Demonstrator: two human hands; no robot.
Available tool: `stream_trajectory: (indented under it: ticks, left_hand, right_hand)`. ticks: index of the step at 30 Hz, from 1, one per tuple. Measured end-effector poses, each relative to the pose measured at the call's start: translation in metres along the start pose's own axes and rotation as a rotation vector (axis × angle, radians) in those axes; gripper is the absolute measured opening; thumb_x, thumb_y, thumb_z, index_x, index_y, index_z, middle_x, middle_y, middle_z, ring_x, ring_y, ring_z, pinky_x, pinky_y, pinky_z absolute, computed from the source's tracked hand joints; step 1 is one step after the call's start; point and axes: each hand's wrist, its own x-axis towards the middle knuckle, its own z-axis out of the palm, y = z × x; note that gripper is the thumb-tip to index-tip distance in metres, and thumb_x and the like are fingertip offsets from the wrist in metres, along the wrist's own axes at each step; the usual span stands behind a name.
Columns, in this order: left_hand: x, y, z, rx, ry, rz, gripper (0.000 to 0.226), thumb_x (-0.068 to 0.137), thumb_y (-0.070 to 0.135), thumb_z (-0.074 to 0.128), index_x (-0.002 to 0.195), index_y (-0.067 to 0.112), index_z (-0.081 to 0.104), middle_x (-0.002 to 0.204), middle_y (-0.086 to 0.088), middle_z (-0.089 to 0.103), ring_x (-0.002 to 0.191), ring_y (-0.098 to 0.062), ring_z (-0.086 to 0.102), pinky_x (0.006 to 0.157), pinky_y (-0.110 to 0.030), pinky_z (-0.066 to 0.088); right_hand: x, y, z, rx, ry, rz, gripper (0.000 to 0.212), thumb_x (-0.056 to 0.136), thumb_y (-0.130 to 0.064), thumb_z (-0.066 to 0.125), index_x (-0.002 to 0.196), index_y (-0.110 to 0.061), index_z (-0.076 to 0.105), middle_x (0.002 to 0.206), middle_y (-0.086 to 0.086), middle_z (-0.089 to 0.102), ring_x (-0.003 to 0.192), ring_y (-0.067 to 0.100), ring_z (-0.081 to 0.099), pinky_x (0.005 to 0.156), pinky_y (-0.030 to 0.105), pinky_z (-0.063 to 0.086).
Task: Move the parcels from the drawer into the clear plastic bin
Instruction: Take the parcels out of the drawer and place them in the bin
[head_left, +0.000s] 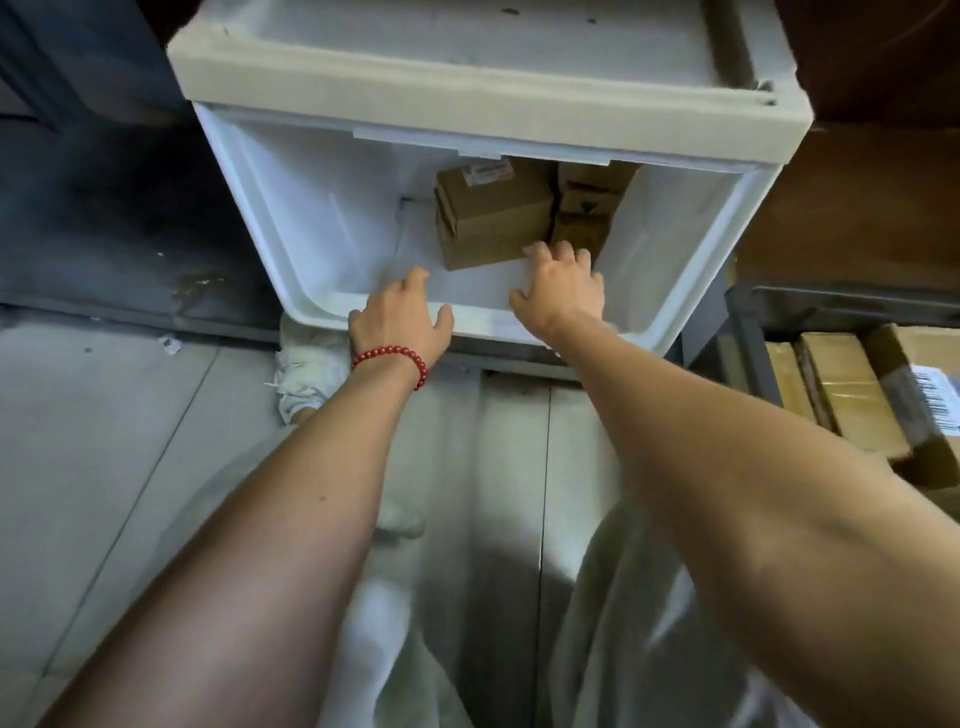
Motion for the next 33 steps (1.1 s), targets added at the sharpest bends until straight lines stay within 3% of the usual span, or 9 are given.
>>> stream_trajectory:
  ticks: [6, 11, 16, 21, 27, 33]
  left_hand:
    - [0.070, -0.005, 0.028, 0.097, -0.010, 0.020, 0.053, 0.092, 0.043, 0.048, 0.138, 0.017, 0.038, 0.131, -0.013, 0.053, 0.118, -0.035, 0.049, 0.088, -0.043, 0.041]
    - [0.127, 0.002, 0.045, 0.154, -0.047, 0.029, 0.060, 0.091, 0.047, 0.050, 0.141, 0.019, 0.031, 0.136, -0.012, 0.048, 0.122, -0.034, 0.045, 0.094, -0.046, 0.038]
    - [0.151, 0.025, 0.065, 0.051, -0.047, 0.082, 0.065, 0.091, 0.045, 0.053, 0.146, 0.022, 0.027, 0.142, -0.009, 0.044, 0.126, -0.032, 0.042, 0.099, -0.046, 0.036]
    - [0.159, 0.034, 0.069, -0.019, -0.045, 0.043, 0.072, 0.090, 0.041, 0.056, 0.149, 0.024, 0.019, 0.146, -0.010, 0.038, 0.128, -0.034, 0.040, 0.098, -0.046, 0.035]
    - [0.172, 0.033, 0.061, -0.221, -0.092, -0.019, 0.065, 0.089, 0.039, 0.057, 0.146, 0.029, 0.027, 0.142, -0.010, 0.044, 0.127, -0.034, 0.044, 0.101, -0.049, 0.040]
    - [0.168, 0.027, 0.060, -0.187, -0.109, 0.020, 0.065, 0.089, 0.035, 0.056, 0.146, 0.030, 0.025, 0.144, -0.006, 0.043, 0.125, -0.033, 0.046, 0.099, -0.048, 0.041]
  right_hand:
    - [0.057, 0.029, 0.037, -0.003, -0.016, -0.045, 0.057, 0.094, -0.039, 0.053, 0.146, -0.025, 0.032, 0.148, 0.008, 0.032, 0.134, 0.031, 0.029, 0.101, 0.043, 0.038]
    - [0.086, 0.034, 0.079, -0.004, -0.029, 0.030, 0.069, 0.092, -0.043, 0.054, 0.149, -0.024, 0.020, 0.151, 0.007, 0.024, 0.137, 0.032, 0.024, 0.108, 0.044, 0.033]
    - [0.112, 0.030, 0.091, 0.031, 0.024, 0.024, 0.077, 0.089, -0.040, 0.061, 0.150, -0.022, 0.018, 0.153, 0.010, 0.020, 0.136, 0.034, 0.025, 0.106, 0.043, 0.031]
    - [0.139, 0.036, 0.085, 0.105, 0.030, 0.085, 0.082, 0.090, -0.033, 0.060, 0.154, -0.016, 0.011, 0.161, 0.007, 0.007, 0.145, 0.033, 0.010, 0.113, 0.048, 0.018]
    - [0.153, 0.023, 0.081, 0.302, 0.032, 0.125, 0.092, 0.086, -0.032, 0.061, 0.154, -0.015, 0.000, 0.158, 0.007, 0.019, 0.142, 0.033, 0.020, 0.107, 0.042, 0.031]
    - [0.169, 0.022, 0.073, 0.280, -0.009, 0.160, 0.097, 0.086, -0.023, 0.065, 0.154, -0.023, -0.004, 0.162, 0.003, -0.001, 0.147, 0.034, 0.005, 0.108, 0.046, 0.030]
